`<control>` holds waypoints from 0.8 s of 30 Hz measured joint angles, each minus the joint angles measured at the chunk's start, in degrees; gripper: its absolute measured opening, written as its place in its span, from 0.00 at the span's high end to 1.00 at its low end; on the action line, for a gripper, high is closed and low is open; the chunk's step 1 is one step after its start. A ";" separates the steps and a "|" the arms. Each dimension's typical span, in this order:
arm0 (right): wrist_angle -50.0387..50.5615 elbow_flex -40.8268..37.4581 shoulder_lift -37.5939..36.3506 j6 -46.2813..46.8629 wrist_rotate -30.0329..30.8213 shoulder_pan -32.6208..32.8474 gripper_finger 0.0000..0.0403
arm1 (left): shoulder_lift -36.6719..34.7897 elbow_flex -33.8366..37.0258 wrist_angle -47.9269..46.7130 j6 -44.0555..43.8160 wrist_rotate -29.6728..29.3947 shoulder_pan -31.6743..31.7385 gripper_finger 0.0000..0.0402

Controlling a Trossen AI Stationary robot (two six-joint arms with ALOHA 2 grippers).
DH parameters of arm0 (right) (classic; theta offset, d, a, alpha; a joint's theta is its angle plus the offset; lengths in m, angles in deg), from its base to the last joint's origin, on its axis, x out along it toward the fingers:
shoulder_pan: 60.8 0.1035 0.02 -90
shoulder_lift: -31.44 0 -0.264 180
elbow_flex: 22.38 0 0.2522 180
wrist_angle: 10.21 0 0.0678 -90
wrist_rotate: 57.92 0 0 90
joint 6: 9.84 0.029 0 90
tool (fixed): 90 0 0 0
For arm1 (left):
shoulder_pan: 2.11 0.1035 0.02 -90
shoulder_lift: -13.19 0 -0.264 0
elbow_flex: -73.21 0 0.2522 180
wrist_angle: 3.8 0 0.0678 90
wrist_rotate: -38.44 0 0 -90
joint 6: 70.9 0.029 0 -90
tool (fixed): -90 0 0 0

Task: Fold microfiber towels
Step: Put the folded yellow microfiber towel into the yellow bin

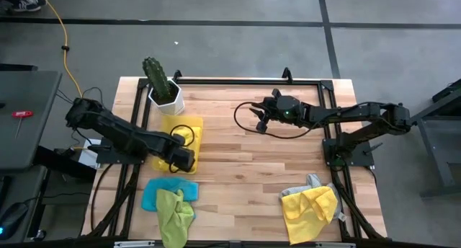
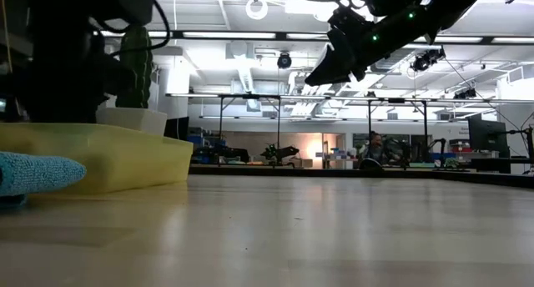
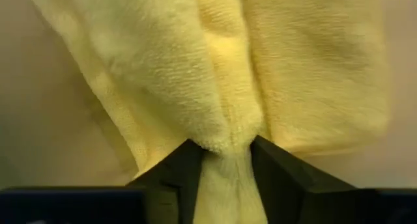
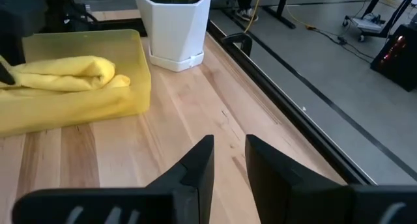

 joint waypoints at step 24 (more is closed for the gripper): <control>0.92 0.00 0.00 -0.01 0.00 0.00 0.81 | -3.39 -5.36 1.59 34.40 -10.86 14.87 0.71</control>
